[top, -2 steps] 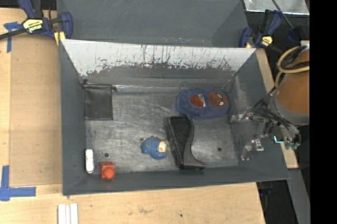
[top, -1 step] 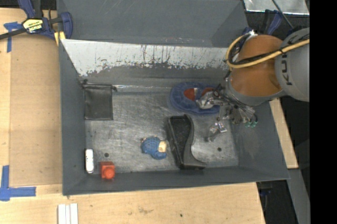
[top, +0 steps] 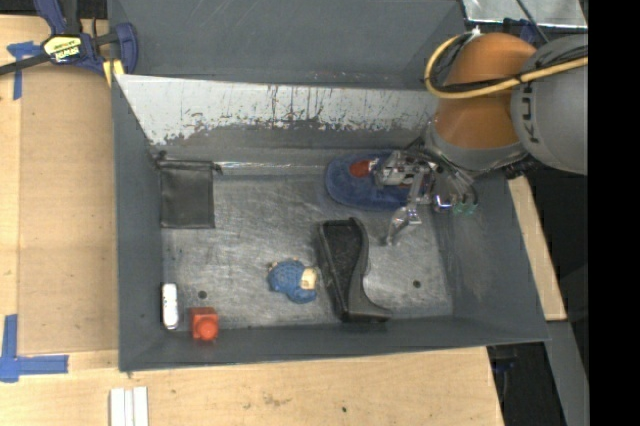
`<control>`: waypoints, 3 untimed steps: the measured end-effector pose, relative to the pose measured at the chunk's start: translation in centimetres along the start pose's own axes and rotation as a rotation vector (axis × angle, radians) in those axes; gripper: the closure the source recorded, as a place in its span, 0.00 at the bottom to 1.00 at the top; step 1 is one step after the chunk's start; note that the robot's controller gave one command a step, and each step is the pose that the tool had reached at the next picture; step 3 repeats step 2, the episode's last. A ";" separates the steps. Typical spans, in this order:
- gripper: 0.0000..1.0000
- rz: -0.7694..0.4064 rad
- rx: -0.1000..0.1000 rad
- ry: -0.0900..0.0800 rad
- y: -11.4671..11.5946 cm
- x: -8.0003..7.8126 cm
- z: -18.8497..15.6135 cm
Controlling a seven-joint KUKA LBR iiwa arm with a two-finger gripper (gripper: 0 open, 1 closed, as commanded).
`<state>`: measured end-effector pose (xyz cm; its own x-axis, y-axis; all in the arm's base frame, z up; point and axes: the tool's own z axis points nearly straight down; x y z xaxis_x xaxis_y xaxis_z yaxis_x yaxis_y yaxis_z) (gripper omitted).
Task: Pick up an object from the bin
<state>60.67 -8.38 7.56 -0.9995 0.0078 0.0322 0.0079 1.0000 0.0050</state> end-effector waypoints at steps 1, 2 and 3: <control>1.00 0.002 0.004 -0.043 0.0 -0.9 -0.4; 1.00 -0.077 0.008 -0.045 1.9 -0.7 -16.0; 1.00 -0.077 0.008 -0.045 1.9 -0.7 -16.0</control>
Offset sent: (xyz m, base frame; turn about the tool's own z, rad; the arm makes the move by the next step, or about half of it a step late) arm 0.0000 0.0000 0.0000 0.0000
